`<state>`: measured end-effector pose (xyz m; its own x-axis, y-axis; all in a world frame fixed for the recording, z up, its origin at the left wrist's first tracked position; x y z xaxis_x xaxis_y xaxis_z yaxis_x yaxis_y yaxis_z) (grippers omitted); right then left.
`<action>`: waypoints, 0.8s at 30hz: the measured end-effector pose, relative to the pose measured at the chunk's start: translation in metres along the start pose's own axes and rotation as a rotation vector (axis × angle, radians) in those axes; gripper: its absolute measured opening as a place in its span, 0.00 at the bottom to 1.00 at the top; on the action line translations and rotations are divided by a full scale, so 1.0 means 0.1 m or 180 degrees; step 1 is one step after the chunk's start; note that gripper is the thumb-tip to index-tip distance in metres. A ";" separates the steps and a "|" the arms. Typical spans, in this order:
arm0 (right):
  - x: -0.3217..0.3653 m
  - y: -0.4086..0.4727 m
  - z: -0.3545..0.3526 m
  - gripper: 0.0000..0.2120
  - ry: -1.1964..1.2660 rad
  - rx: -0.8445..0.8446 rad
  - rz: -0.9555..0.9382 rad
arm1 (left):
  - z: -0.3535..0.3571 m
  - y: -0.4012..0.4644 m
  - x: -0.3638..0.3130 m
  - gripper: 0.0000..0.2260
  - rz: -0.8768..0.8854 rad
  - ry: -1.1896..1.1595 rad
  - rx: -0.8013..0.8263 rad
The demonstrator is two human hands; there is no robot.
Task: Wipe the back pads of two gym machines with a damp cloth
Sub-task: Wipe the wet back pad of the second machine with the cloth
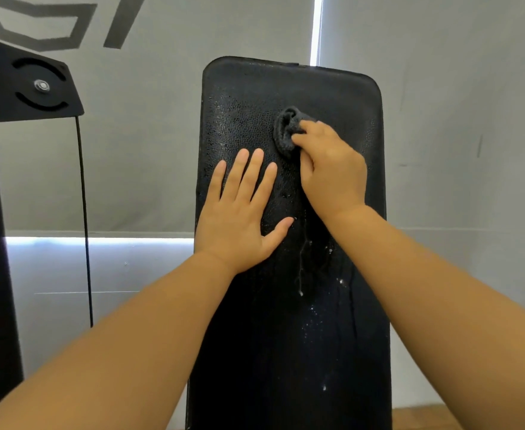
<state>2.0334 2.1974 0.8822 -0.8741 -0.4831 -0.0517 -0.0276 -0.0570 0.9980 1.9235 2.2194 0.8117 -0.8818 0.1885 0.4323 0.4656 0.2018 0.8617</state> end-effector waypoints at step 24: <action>0.25 -0.43 -0.04 0.11 -0.0232 0.0102 -0.0302 | -0.04 -0.44 -0.20 0.33 -0.0090 -0.0285 -0.0085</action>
<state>2.0149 2.1843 0.8377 -0.8997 -0.4120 -0.1444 -0.1264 -0.0709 0.9894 1.9200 2.2032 0.7661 -0.8838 0.2686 0.3832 0.4374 0.1829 0.8805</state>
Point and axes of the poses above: each hand's wrist, its own y-axis towards the middle knuckle, its own z-axis out of the palm, x = y × z, the point moved 8 cm from there along y, towards the middle knuckle, and after that the axes turned 10 degrees about z, right-handed, at the moved point
